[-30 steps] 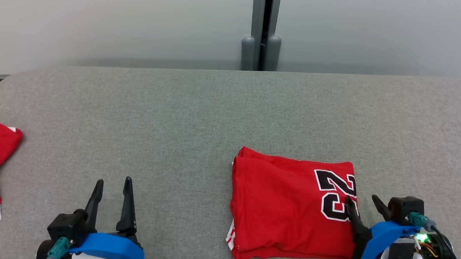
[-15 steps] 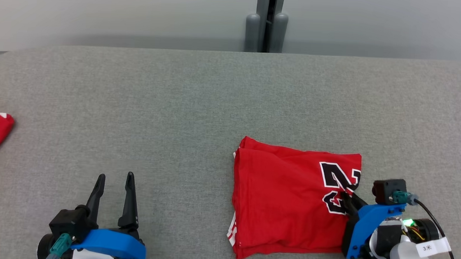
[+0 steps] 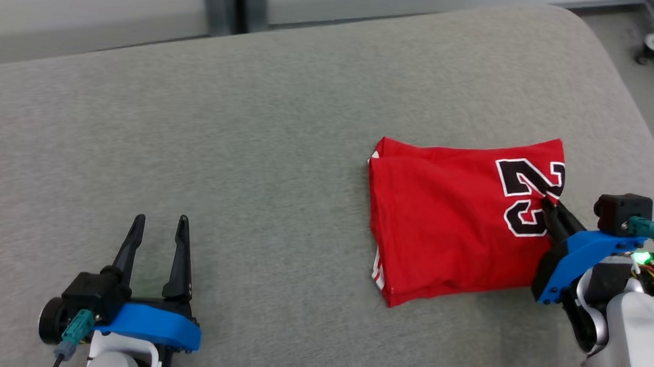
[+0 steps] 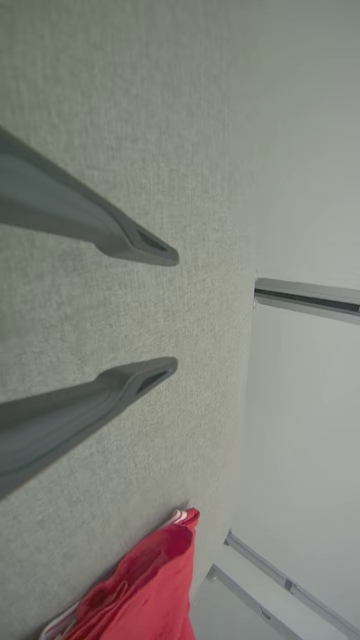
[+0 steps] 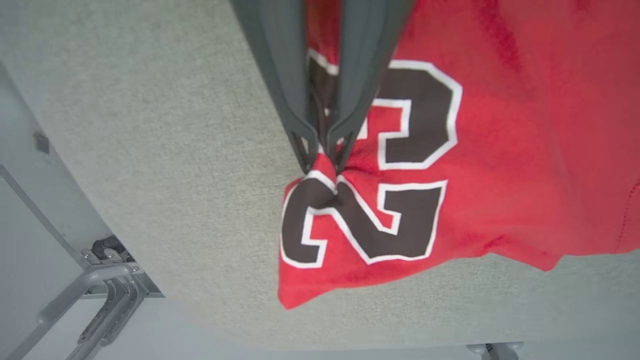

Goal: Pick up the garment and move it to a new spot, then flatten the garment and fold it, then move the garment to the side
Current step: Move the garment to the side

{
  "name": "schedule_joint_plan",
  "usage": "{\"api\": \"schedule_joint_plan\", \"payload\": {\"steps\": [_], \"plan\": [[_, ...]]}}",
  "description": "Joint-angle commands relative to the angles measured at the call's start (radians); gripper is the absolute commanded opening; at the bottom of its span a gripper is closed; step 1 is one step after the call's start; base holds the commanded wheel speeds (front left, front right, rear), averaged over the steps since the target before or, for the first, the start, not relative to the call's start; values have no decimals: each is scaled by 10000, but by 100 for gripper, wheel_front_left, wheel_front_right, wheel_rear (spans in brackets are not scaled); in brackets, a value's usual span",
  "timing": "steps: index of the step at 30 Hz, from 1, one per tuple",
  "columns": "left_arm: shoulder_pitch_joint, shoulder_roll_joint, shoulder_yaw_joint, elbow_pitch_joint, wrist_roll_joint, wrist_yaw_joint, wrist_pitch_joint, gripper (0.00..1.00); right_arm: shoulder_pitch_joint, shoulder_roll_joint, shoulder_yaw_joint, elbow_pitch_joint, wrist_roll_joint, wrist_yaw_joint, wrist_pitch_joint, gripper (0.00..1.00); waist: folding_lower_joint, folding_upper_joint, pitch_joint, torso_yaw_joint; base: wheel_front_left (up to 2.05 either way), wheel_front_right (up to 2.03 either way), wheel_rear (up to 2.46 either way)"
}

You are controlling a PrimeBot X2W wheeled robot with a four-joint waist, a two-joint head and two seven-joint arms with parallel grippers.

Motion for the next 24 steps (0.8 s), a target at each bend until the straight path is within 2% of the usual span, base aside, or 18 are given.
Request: {"api": "schedule_joint_plan", "payload": {"steps": [1, 6, 11, 15, 24], "plan": [[-185, 104, -21, -115, 95, 13, 76, 100, -178, -68, -96, -8, -42, -4, -94, 0, -1, 0, -121, -491, 0, 0, 0], [-393, 437, -136, -629, 252, 13, 532, 100, -467, 118, -387, 326, 100, -4, -535, 0, -1, 0, 342, -1552, 0, 0, 0], [-453, 639, -243, -1070, 332, 50, 928, 100, -836, 251, -302, 940, 102, -4, -1013, 0, -1, 0, 604, -2000, 0, 0, 0], [-411, 763, -211, -1290, 319, 100, 1098, 100, -1455, 300, -111, 1549, 269, -3, -1165, 0, -1, 0, 691, -1920, 0, 0, 0], [-324, 966, 34, -1659, 174, 330, 1212, 100, -3376, -854, -351, 2776, 206, -4, -1187, 0, -1, 0, 946, -995, 0, 0, 0]]}}
